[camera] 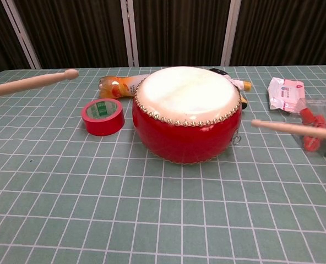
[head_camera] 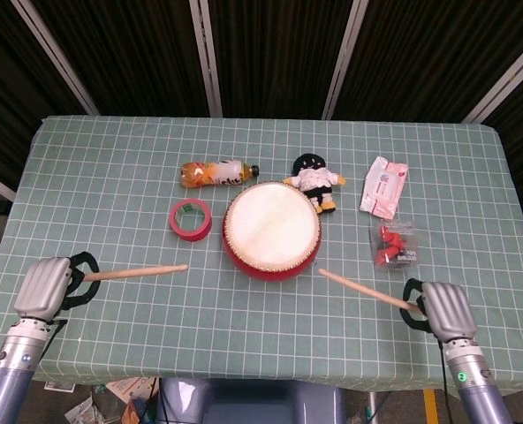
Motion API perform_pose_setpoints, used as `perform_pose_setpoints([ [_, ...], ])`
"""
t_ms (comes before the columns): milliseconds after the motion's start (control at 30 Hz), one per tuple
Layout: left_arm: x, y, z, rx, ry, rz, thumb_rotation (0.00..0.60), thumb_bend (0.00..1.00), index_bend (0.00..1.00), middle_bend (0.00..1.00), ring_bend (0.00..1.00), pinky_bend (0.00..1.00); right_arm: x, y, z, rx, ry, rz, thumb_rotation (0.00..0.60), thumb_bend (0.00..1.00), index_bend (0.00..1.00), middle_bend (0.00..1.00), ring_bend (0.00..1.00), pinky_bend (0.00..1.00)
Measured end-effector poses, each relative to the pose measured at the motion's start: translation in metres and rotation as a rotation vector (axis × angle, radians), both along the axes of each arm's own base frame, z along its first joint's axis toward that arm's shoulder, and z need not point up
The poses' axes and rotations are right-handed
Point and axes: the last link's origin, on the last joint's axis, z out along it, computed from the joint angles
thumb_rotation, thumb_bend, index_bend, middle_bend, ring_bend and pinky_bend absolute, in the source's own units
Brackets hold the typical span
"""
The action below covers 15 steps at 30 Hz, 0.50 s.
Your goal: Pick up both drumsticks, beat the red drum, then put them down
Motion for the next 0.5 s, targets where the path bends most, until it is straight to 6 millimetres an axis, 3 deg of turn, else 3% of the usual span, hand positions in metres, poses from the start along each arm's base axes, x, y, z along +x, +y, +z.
perform_pose_setpoints([
  [233,0.007,0.014,0.006,0.021,0.026,-0.026,0.6,0.55,0.76,1.0,1.0,1.0,0.003,-0.013,0.047,-0.07,-0.167,-0.089,0.6,0.6,1.0,1.0,1.0,1.0],
  [500,0.014,0.037,0.013,0.05,0.036,-0.022,0.6,0.55,0.76,1.0,1.0,1.0,0.02,-0.031,0.058,-0.066,-0.198,-0.065,0.6,0.6,1.0,1.0,1.0,1.0],
])
